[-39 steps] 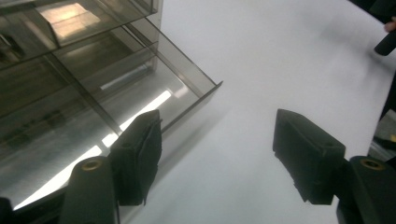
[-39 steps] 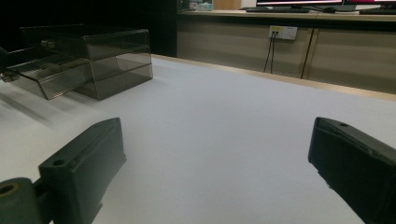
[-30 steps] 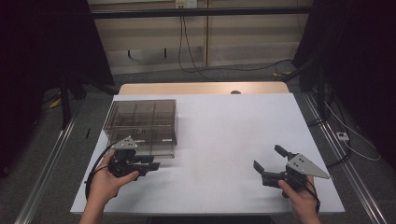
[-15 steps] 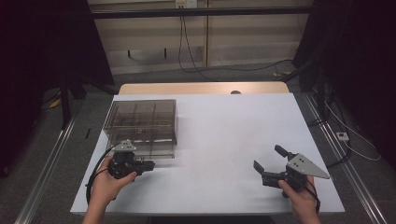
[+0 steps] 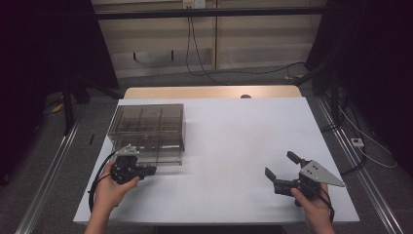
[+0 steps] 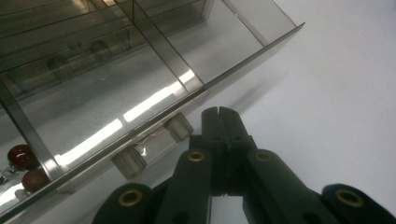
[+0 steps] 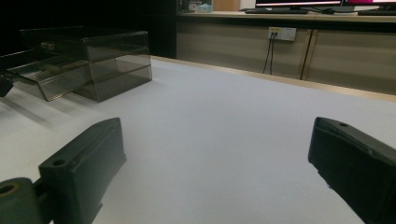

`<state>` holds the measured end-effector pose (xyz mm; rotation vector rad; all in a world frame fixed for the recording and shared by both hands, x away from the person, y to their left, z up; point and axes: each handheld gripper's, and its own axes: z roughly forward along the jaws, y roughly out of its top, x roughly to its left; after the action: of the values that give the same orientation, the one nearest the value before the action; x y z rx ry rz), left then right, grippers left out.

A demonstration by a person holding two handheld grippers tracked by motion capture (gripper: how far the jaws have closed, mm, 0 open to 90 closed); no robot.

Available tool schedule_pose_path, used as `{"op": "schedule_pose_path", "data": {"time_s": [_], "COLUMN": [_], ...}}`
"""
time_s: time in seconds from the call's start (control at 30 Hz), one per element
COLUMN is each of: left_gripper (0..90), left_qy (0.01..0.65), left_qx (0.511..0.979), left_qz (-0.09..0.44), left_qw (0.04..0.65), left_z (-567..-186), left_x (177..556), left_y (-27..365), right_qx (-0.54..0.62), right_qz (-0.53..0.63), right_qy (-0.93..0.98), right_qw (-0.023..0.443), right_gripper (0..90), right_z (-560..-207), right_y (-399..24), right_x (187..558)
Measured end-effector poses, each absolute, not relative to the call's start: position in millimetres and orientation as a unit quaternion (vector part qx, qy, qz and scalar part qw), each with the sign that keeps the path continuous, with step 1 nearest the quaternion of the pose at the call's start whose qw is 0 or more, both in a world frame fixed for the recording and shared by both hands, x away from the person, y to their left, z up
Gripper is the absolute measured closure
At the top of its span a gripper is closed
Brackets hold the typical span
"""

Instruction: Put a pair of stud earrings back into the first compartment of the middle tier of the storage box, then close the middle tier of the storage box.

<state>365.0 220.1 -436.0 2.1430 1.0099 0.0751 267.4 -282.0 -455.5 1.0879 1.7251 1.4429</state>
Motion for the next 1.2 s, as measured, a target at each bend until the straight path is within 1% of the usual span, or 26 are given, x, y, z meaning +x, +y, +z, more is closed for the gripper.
{"op": "schedule_pose_path", "data": {"time_s": [0.13,0.2,0.4,0.47,1.2], "left_gripper": [90.0,90.0,90.0,90.0,90.0], "left_qy": [0.396,0.397,0.406,0.405,0.417], "left_qx": [0.838,0.837,0.829,0.832,0.825], "left_qz": [0.027,0.036,0.044,0.045,0.048], "left_qw": [0.375,0.375,0.383,0.377,0.377], "left_z": [-436,-435,-430,-429,-428], "left_x": [366,367,372,373,382], "left_y": [219,219,220,220,220], "right_qx": [0.411,0.413,0.41,0.412,0.411], "right_qz": [0.547,0.548,0.547,0.546,0.547], "right_qy": [0.657,0.655,0.657,0.658,0.657], "right_qw": [0.317,0.316,0.317,0.316,0.316], "right_gripper": [3.2,3.2,3.2,3.2,3.2], "right_z": [-455,-455,-455,-456,-456], "right_y": [-283,-282,-281,-283,-284], "right_x": [267,267,267,267,267]}}
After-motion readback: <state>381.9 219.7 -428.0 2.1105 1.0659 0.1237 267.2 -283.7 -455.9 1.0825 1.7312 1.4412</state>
